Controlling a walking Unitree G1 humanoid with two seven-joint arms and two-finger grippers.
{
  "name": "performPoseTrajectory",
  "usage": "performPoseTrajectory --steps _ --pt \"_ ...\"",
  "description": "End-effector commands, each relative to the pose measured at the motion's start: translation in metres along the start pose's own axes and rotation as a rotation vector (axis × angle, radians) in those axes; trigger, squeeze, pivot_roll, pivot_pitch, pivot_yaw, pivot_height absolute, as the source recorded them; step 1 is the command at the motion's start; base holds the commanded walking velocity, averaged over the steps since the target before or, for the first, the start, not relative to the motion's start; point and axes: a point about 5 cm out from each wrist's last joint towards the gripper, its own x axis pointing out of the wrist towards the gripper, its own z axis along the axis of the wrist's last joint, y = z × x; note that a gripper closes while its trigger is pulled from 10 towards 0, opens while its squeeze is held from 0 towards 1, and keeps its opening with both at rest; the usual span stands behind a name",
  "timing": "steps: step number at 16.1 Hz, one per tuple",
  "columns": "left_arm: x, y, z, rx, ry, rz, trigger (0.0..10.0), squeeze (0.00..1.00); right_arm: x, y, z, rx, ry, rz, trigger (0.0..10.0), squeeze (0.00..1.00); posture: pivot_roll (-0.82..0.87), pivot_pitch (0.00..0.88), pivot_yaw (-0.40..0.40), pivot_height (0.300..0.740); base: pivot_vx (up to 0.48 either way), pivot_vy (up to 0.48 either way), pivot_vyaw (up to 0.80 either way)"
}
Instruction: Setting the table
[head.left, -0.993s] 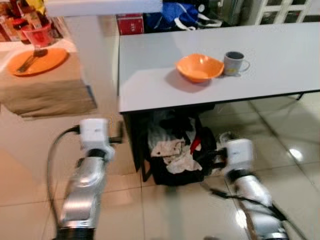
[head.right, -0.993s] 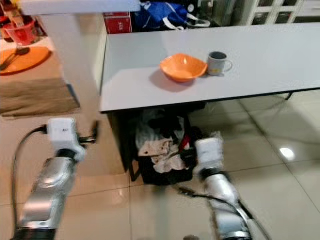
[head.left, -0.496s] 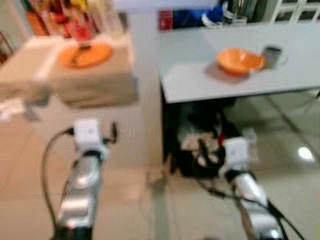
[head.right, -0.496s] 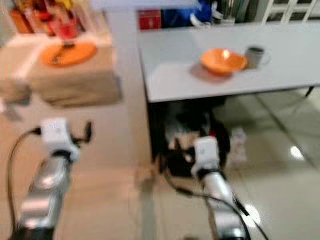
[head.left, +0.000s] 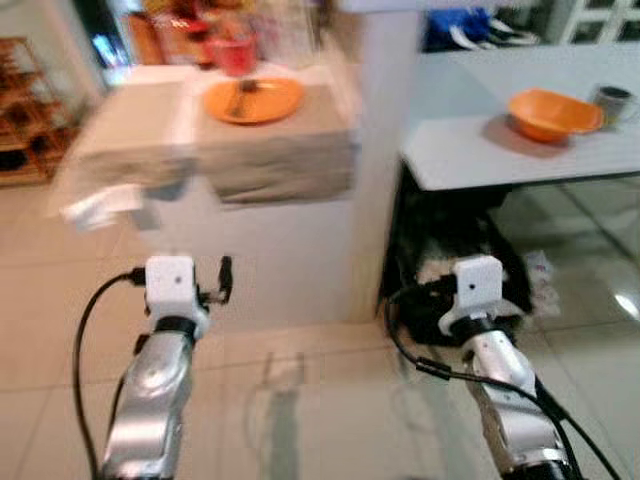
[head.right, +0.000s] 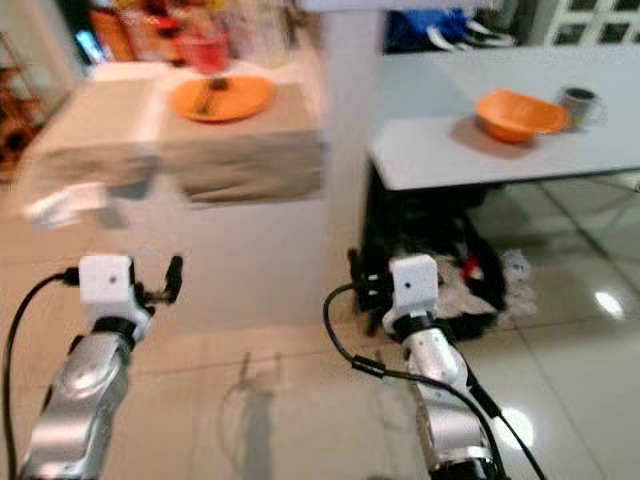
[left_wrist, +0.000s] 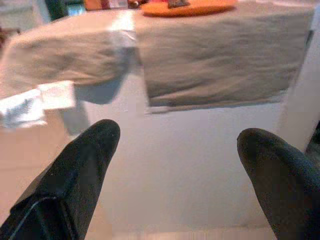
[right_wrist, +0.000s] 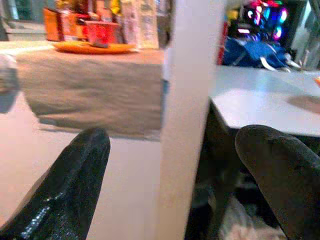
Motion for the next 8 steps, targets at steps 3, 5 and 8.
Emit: performPoseTrajectory --steps 3,5,8 --pt "-0.018 0.004 -0.03 0.066 0.042 -0.076 10.0 0.0 -0.013 -0.015 -0.016 -0.027 0.041 -0.047 10.0 0.0 -0.11 0.0 0.054 0.736 0.0 0.0 0.0" --pt "-0.031 0.013 -0.039 0.084 0.091 -0.047 10.0 0.0 -0.024 -0.019 -0.018 -0.027 0.058 -0.047 10.0 0.0 -0.11 0.0 0.054 0.736 0.0 0.0 0.0" --pt "-0.029 0.013 -0.027 0.024 0.068 -0.008 10.0 0.0 -0.034 -0.02 -0.021 -0.045 0.076 -0.037 10.0 0.0 -0.11 0.0 0.049 0.736 0.0 0.0 0.0"
